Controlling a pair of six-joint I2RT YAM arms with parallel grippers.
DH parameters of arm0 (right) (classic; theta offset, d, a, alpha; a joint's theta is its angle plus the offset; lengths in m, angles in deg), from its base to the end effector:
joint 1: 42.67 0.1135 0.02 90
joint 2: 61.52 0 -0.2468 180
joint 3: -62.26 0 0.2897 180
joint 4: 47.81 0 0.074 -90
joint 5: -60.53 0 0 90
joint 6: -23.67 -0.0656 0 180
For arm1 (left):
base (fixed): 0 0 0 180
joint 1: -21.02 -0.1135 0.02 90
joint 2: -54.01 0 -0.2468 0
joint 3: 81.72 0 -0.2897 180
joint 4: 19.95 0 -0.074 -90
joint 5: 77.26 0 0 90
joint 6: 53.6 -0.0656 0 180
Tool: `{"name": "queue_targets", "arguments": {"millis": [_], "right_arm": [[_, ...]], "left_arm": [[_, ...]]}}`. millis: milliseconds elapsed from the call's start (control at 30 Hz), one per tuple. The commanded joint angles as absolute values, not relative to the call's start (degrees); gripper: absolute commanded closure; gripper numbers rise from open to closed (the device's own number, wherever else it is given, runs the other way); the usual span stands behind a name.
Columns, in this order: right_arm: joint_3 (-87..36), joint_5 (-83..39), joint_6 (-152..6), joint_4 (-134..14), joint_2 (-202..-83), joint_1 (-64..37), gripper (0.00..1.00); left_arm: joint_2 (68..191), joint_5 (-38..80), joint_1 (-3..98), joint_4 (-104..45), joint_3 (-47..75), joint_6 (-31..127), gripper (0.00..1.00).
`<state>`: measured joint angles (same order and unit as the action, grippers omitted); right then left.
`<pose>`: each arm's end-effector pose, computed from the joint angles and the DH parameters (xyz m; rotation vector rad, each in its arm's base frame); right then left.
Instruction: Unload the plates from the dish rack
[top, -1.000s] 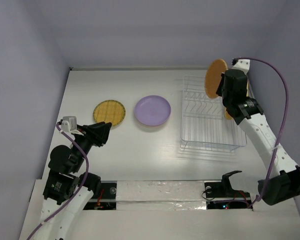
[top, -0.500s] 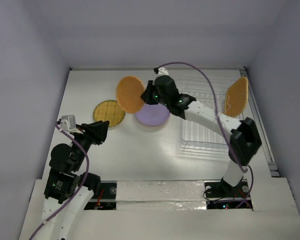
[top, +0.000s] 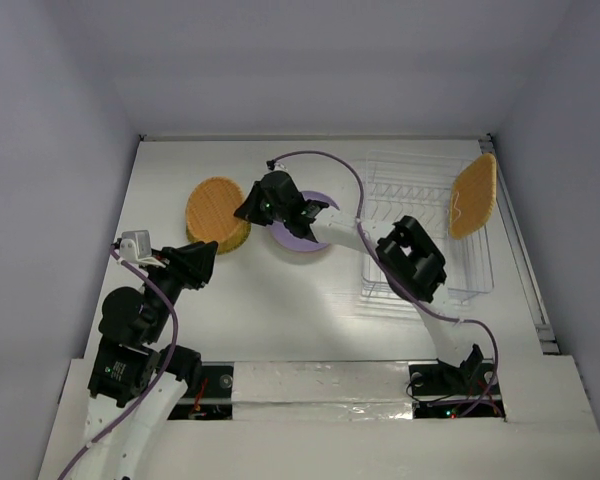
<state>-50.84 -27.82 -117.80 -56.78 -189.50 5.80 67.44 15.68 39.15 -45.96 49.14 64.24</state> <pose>0.3828 0.4351 0.1772 0.0366 2.1788 1.1068 0.1441 -0.0507 0.3634 -0.0781 1.4361 -0.6994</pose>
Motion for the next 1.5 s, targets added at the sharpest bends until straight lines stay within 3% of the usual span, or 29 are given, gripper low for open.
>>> {"name": "queue_targets", "arguments": {"millis": [0, 233, 433, 467, 667, 767, 833, 867, 967, 1000, 1033, 1067, 1100, 1267, 1333, 1467], "right_arm": [[-54.4, -26.2, -124.9, -49.0, -191.0, 6.0, 0.98], [-54.4, -23.8, -126.8, -48.8, -194.9, 6.0, 0.80], [-51.4, -25.0, -125.0, -50.4, -193.3, 6.5, 0.51], [-50.8, -26.1, -124.2, -51.1, -192.8, 6.5, 0.40], [-49.2, -30.4, -115.9, -58.5, -188.6, 7.6, 0.11], [-48.4, -33.0, -113.5, -61.7, -186.2, 8.1, 0.03], [-46.3, -34.5, -112.0, -62.2, -183.3, 8.1, 0.03], [-45.5, -34.7, -111.6, -62.2, -182.3, 8.1, 0.03], [-42.5, -33.3, -110.0, -61.1, -177.4, 8.1, 0.20], [-41.3, -33.5, -109.1, -60.4, -175.5, 8.1, 0.54], [-39.9, -34.4, -108.5, -60.4, -173.4, 8.1, 0.76], [-36.3, -36.0, -107.8, -60.4, -171.0, 8.1, 0.93], [-34.4, -40.6, -106.3, -60.4, -165.6, 8.1, 1.00], [-20.8, -55.0, -103.2, -66.0, -145.5, 2.1, 1.00], [-11.8, -55.8, -103.3, -67.4, -132.9, -6.0, 1.00], [-1.3, -54.2, -100.6, -70.4, -113.1, -21.4, 1.00]], "left_arm": [[68.6, 15.9, 38.8, -44.0, 48.1, 64.6, 0.65], [68.7, 16.3, 38.8, -43.8, 48.2, 64.5, 0.65], [68.7, 16.3, 38.8, -43.8, 48.2, 64.5, 0.65], [68.6, 16.4, 38.3, -43.8, 48.2, 64.6, 0.65], [68.6, 16.6, 38.2, -43.6, 48.4, 64.5, 0.65], [68.7, 16.8, 38.2, -43.5, 48.4, 64.5, 0.65], [68.6, 16.8, 38.2, -43.5, 48.4, 64.6, 0.65], [68.6, 16.9, 38.2, -43.4, 48.4, 64.5, 0.65], [68.4, 16.9, 38.2, -43.5, 48.3, 64.5, 0.65], [68.5, 17.0, 38.2, -43.4, 48.4, 64.4, 0.65], [68.5, 17.0, 38.2, -43.5, 48.3, 64.5, 0.65], [68.6, 17.0, 38.2, -43.4, 48.4, 64.4, 0.65], [68.5, 17.0, 38.2, -43.5, 48.4, 64.4, 0.65], [68.4, 16.8, 38.2, -43.3, 48.4, 64.2, 0.86], [68.0, 15.6, 38.2, -43.8, 48.2, 64.2, 0.96], [67.0, 15.0, 38.2, -43.9, 48.2, 64.4, 1.00]]}}
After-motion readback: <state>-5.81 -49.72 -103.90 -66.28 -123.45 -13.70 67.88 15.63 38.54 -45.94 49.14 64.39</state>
